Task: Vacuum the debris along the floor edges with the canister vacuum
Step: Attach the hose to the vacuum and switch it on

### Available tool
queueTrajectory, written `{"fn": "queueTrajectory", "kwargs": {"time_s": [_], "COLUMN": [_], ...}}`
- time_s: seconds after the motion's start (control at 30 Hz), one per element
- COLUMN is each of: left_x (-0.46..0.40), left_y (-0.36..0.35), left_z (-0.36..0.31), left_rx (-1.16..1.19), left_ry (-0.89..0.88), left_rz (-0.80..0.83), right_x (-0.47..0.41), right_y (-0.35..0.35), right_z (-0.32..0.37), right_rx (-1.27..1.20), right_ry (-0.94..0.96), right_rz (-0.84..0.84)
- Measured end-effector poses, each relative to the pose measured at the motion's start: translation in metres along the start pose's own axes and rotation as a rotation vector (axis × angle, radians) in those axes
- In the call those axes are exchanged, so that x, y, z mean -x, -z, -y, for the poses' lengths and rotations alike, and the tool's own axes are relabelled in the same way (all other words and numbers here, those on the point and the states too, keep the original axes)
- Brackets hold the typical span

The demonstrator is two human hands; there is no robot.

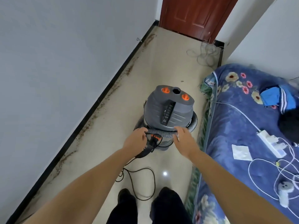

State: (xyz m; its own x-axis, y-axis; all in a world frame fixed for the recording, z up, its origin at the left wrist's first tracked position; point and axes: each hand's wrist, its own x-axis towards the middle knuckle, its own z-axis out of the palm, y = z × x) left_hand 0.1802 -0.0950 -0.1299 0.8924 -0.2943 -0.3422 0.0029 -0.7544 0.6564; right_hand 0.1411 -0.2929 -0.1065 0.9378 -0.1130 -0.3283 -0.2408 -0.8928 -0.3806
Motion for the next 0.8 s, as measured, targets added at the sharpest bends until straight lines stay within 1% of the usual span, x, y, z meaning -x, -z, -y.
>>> {"fn": "queueTrajectory", "kwargs": {"time_s": [0.1, 0.2, 0.3, 0.4, 0.5, 0.53, 0.6, 0.67, 0.73, 0.8], "left_x": [-0.037, -0.074, -0.113, -0.153, -0.183, -0.19, -0.2, -0.209, -0.217, -0.225], "left_y": [-0.014, -0.037, -0.065, -0.098, -0.131, -0.143, -0.164, -0.181, -0.188, -0.191], "left_z": [-0.005, -0.008, -0.009, 0.003, 0.023, 0.03, 0.04, 0.047, 0.054, 0.059], "left_rx": [0.051, 0.159, 0.408, 0.672, 0.784, 0.83, 1.022, 1.273, 1.491, 1.624], "left_ry": [0.073, 0.206, 0.481, 0.754, 0.981, 1.032, 1.079, 1.108, 1.15, 1.201], "left_rz": [-0.027, -0.082, -0.155, -0.203, -0.221, -0.219, -0.236, -0.281, -0.358, -0.405], "right_x": [-0.053, -0.112, -0.173, -0.226, -0.261, -0.267, -0.268, -0.267, -0.268, -0.271], "right_y": [0.009, 0.011, 0.004, -0.01, -0.025, -0.031, -0.045, -0.054, -0.06, -0.063], "right_z": [-0.007, -0.014, -0.026, -0.042, -0.063, -0.072, -0.089, -0.102, -0.108, -0.11], "right_rx": [0.035, 0.138, 0.295, 0.472, 0.61, 0.639, 0.661, 0.65, 0.637, 0.638], "right_ry": [0.061, 0.163, 0.305, 0.392, 0.449, 0.458, 0.485, 0.514, 0.528, 0.543], "right_rz": [0.049, 0.097, 0.097, 0.109, 0.193, 0.229, 0.257, 0.211, 0.168, 0.145]}}
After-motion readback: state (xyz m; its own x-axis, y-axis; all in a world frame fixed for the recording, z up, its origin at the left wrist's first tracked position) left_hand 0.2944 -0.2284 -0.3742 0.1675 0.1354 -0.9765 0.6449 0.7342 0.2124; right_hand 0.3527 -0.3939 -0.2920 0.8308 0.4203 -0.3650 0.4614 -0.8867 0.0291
